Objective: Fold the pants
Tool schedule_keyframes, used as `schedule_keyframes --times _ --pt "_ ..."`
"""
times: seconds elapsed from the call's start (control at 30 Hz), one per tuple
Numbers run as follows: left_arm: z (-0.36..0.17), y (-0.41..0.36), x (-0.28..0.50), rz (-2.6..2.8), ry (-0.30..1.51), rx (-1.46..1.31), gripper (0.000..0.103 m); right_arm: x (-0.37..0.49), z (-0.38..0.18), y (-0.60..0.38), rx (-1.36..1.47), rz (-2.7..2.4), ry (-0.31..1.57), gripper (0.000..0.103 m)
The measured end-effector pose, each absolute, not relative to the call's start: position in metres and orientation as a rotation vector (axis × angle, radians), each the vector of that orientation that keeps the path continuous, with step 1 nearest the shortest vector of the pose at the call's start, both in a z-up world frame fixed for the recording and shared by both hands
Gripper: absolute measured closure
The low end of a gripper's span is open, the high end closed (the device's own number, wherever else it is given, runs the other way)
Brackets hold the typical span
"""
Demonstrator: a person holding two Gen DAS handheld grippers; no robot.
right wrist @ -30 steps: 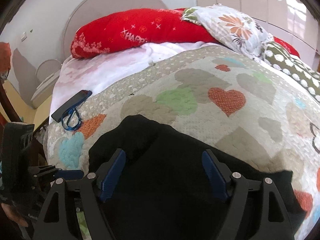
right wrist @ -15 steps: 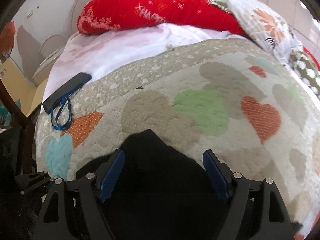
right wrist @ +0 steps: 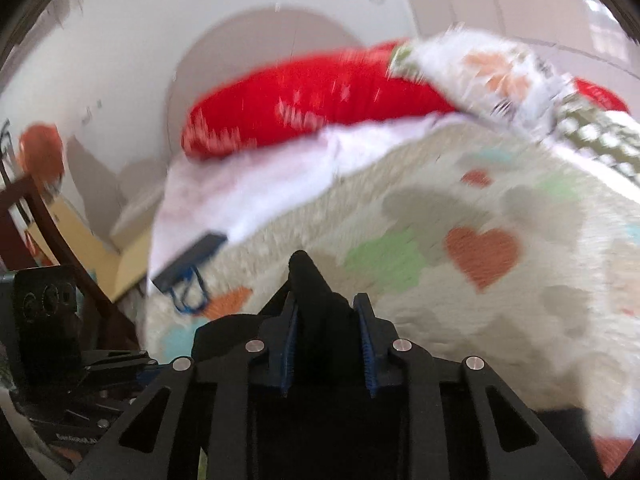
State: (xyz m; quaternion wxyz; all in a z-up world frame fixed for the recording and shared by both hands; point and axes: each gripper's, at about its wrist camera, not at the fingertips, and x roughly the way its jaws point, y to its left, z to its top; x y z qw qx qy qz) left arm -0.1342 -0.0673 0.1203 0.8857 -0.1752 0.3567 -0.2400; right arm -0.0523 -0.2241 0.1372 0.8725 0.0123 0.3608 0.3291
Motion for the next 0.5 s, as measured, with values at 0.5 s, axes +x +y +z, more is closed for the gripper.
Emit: schedule_keyframes --times 0.5 --pt "0.109 -0.219 -0.153 -0.891 0.911 -0.089 0.054 -0.148 0.108 -0.445 0.374 0.174 0.760 0.041"
